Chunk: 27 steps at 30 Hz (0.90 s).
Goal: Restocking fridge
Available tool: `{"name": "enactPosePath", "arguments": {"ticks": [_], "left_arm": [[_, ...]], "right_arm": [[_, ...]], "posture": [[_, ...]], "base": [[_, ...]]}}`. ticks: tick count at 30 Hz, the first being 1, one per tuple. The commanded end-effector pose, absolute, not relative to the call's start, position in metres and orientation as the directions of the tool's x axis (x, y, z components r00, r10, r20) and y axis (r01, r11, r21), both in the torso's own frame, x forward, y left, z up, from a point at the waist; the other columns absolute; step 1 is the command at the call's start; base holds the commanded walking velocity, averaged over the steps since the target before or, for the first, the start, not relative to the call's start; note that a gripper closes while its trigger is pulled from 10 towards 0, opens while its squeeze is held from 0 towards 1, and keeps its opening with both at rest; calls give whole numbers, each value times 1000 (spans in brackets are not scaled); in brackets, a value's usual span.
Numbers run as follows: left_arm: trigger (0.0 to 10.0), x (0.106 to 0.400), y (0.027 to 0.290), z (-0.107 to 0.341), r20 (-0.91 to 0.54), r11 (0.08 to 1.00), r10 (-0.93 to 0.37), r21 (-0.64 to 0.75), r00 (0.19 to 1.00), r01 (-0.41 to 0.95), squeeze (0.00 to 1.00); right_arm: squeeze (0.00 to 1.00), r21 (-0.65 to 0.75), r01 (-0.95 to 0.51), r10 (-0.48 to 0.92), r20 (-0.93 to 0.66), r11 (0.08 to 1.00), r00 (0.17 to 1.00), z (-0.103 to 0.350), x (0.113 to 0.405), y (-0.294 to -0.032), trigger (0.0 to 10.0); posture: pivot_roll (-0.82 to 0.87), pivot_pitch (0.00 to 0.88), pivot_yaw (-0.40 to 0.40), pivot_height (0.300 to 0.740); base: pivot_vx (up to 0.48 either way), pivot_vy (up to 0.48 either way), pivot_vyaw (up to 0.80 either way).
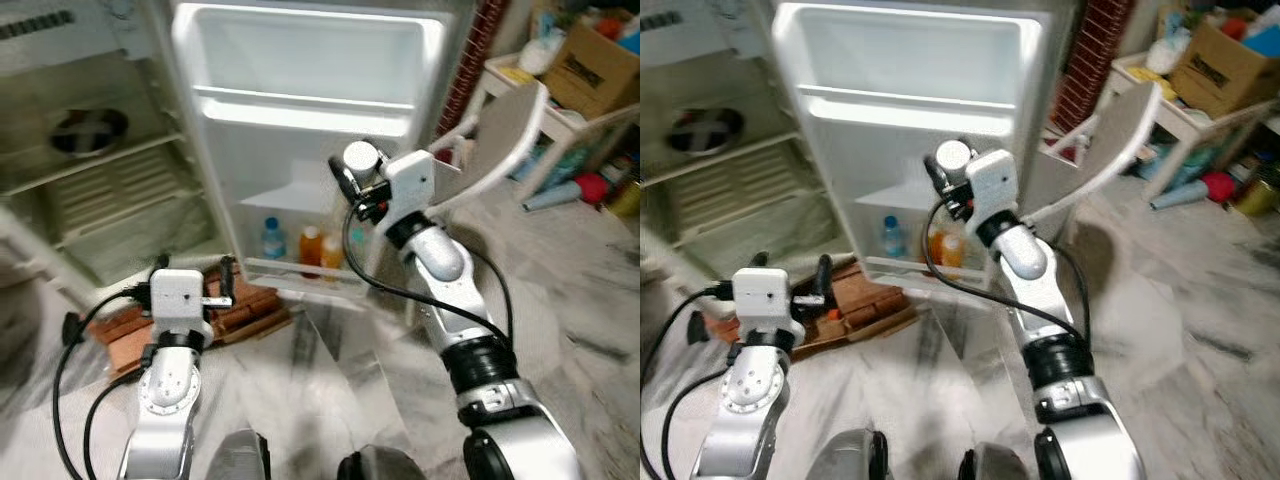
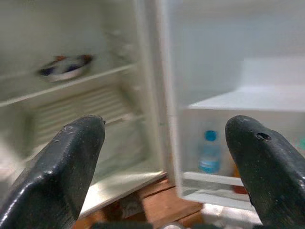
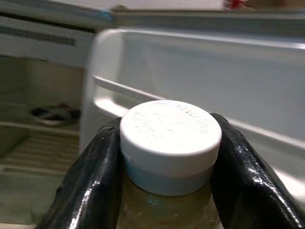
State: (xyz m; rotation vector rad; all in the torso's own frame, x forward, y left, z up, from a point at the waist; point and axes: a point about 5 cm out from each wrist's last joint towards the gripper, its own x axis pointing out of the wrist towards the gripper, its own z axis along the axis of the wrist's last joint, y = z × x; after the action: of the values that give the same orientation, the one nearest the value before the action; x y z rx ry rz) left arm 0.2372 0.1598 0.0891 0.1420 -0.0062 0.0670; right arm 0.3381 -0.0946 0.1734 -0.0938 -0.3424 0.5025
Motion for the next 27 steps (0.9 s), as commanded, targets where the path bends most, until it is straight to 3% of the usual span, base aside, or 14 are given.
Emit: {"name": "enactPosePath", "arguments": {"ticks": [1,6,16,19,27], "left_arm": [[10000,235,166,90,15,984,90,150,996,-91,0],[10000,212,187,88,-19,973,173,156,985,-168,0],[10000,209,183,83,-59,977,139,169,989,-127,0],[10000,213,178,86,-57,980,116,169,992,-105,0],[10000,216,176,87,-55,981,105,170,993,-95,0]], "right_arm": [[0,-178,-460,493,326,870,806,180,338,-93,10000],[0,-168,-400,433,347,901,832,178,320,-107,10000],[0,-128,-354,376,326,926,867,168,305,-117,10000],[0,-8,-356,336,352,934,873,184,311,-112,10000],[0,-55,-347,327,497,936,804,240,339,-104,10000]], "posture": [[160,84,-44,740],[150,86,-36,740],[132,93,-28,740],[132,92,-24,740],[141,91,-23,740]], "base": [[262,0,744],[256,0,185],[25,0,0],[0,0,0],[0,0,0]]}}
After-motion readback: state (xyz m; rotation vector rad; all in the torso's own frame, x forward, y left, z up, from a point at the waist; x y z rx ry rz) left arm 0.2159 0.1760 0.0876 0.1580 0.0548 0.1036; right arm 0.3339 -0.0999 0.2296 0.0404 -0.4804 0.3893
